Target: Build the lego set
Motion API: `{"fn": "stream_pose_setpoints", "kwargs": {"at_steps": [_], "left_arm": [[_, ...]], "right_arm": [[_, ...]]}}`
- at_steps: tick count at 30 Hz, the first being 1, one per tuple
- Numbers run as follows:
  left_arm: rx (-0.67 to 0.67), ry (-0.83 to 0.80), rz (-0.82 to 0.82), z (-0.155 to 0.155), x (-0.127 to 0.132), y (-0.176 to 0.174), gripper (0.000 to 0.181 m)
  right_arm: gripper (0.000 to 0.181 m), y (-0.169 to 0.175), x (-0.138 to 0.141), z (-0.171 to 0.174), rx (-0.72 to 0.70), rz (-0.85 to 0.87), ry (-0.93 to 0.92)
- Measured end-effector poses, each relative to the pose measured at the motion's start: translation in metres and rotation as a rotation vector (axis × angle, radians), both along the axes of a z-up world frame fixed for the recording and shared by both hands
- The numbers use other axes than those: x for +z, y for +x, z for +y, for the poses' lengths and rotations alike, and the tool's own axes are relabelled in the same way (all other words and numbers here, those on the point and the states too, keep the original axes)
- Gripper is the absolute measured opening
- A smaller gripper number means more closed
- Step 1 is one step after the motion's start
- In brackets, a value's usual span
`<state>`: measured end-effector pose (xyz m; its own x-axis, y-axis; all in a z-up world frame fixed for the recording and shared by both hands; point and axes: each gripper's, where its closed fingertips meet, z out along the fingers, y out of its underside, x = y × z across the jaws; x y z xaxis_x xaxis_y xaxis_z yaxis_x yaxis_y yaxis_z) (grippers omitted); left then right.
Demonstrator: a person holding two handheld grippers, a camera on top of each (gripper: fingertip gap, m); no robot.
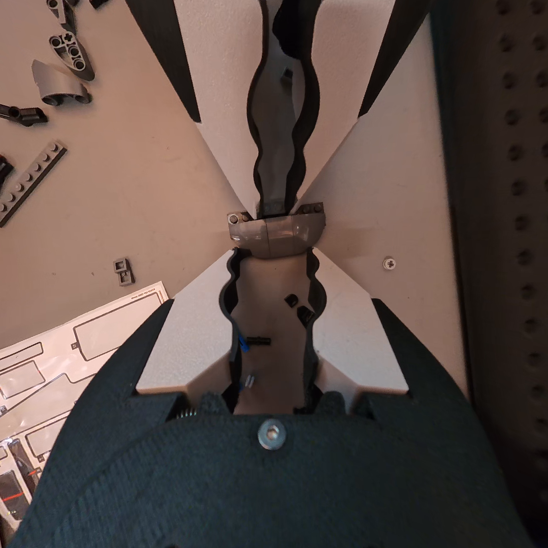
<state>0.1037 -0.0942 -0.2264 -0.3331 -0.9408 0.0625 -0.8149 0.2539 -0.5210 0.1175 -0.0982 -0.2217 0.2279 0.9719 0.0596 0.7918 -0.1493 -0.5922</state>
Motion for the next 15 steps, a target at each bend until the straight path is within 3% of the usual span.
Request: {"fn": "stream_pose_setpoints", "kwargs": {"at_steps": [15], "left_arm": [[-0.001, 0.002, 0.001, 0.0003, 0.0000, -0.0004, 0.043]], "right_arm": [[0.019, 0.0020, 0.0060, -0.0006, -0.014, 0.034, -0.019]]}}
